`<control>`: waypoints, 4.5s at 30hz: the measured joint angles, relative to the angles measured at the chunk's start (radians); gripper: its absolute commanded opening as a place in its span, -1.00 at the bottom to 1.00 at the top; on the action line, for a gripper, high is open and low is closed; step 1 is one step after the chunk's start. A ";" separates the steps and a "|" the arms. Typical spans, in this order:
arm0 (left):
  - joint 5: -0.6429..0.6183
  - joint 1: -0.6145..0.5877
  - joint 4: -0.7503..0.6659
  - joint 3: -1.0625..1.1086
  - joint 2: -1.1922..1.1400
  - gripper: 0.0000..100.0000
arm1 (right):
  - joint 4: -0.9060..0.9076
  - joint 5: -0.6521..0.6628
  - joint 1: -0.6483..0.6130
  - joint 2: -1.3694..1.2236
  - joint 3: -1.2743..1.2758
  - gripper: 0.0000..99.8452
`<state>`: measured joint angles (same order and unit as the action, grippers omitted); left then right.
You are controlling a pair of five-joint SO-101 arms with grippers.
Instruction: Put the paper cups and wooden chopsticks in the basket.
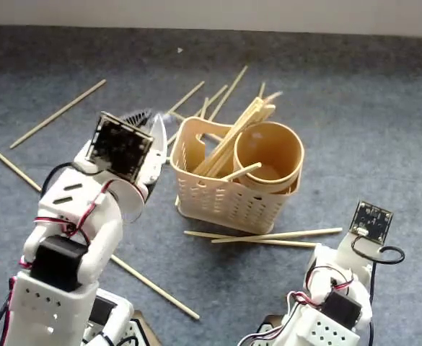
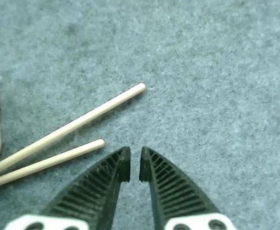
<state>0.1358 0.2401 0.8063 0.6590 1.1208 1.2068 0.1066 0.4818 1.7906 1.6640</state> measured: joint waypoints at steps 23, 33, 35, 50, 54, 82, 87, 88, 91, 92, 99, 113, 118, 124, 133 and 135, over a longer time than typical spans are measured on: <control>-0.058 -0.707 0.304 -0.207 -0.848 -0.43 | 0.000 0.000 0.000 0.000 0.000 -0.89; 0.219 -0.545 0.399 -0.399 -1.152 -0.40 | 0.000 0.000 0.000 0.000 0.000 -0.89; 0.207 -0.512 0.419 -0.528 -1.272 -0.33 | 0.000 0.000 0.000 0.000 0.000 -0.89; 0.592 -0.399 0.925 -1.861 -2.168 -0.30 | 0.000 0.000 0.000 0.000 0.000 -0.89; 0.687 -0.400 0.930 -2.004 -2.312 -0.30 | 0.000 0.000 0.000 0.000 0.000 -0.89; 0.792 -0.336 0.957 -2.099 -2.427 -0.99 | 0.000 0.000 0.000 0.000 0.000 -0.89; 0.597 -0.348 0.953 -2.096 -2.289 -0.99 | 0.000 0.000 0.000 0.000 0.000 -0.89; 0.543 -0.356 0.953 -2.096 -2.243 -0.99 | 0.000 0.000 0.000 0.000 0.000 -0.89; 0.394 -0.365 0.953 -2.097 -2.084 -0.99 | 0.000 0.000 0.000 0.000 0.000 -0.89; 0.358 -0.362 0.953 -2.097 -2.028 -0.99 | 0.000 0.000 0.000 0.000 0.000 -0.89; 0.089 -0.341 0.953 -2.097 -1.663 -0.99 | 0.000 0.000 0.000 0.000 0.000 -0.89; -0.166 0.118 0.812 -2.099 -1.295 -0.99 | 0.000 0.000 0.000 0.000 0.000 -0.89; -0.199 0.221 0.810 -2.099 -1.293 -0.99 | 0.000 0.000 0.000 0.000 0.000 -0.89; -0.199 0.255 0.786 -2.078 -1.293 -0.99 | 0.000 0.000 0.000 0.000 0.000 -0.89; -0.199 0.255 0.735 -1.863 -1.293 -0.74 | 0.000 0.000 0.000 0.000 0.000 -0.89; -0.199 0.255 0.735 -1.850 -1.295 -0.75 | 0.000 0.000 0.000 0.000 0.000 -0.89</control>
<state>-0.0637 0.4948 1.5413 -1.1914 -0.1741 1.2068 0.1066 0.4818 1.7906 1.6640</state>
